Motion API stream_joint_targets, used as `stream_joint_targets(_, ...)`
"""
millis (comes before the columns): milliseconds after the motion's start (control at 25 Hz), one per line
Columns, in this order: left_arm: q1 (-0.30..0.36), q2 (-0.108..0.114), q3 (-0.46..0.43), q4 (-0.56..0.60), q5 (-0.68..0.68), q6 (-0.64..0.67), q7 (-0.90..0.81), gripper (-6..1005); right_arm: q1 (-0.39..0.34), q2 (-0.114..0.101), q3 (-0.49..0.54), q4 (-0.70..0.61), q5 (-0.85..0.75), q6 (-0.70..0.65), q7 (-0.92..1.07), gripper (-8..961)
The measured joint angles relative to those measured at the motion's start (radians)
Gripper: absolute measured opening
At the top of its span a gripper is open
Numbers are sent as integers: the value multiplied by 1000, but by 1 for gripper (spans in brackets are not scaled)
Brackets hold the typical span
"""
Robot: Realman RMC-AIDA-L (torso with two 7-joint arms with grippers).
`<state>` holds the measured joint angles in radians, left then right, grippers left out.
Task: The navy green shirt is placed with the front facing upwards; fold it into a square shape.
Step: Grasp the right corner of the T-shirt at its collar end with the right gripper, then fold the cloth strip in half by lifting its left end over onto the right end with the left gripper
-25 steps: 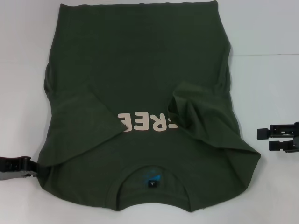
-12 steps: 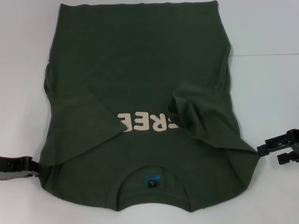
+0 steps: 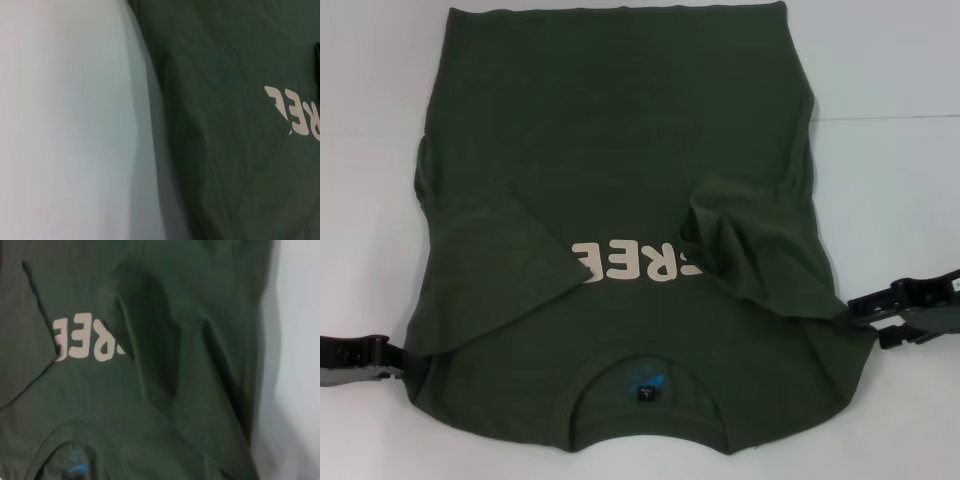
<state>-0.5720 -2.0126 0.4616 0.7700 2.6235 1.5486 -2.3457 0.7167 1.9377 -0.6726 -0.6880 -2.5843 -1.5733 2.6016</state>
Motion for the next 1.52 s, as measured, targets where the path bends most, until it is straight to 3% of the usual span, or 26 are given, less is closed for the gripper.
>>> stream_joint_targets(280,3,1,-3,0,-1,-2,1,30,22,14,-41,64,-1,61,-4,846)
stream_joint_targets(760,0,0,-3,0,-1,-4,0,29,22,37,-46,35,6,89,-33,812)
stream_joint_targets(1200,0,0,-3,-6,-3,-8,2,30,19,40,-60,39,0,99,-36,334)
stream_joint_targets(1520,0,0,-6,-6,-5,-7,2,29,18,36,-57,32,3,93,-59,95)
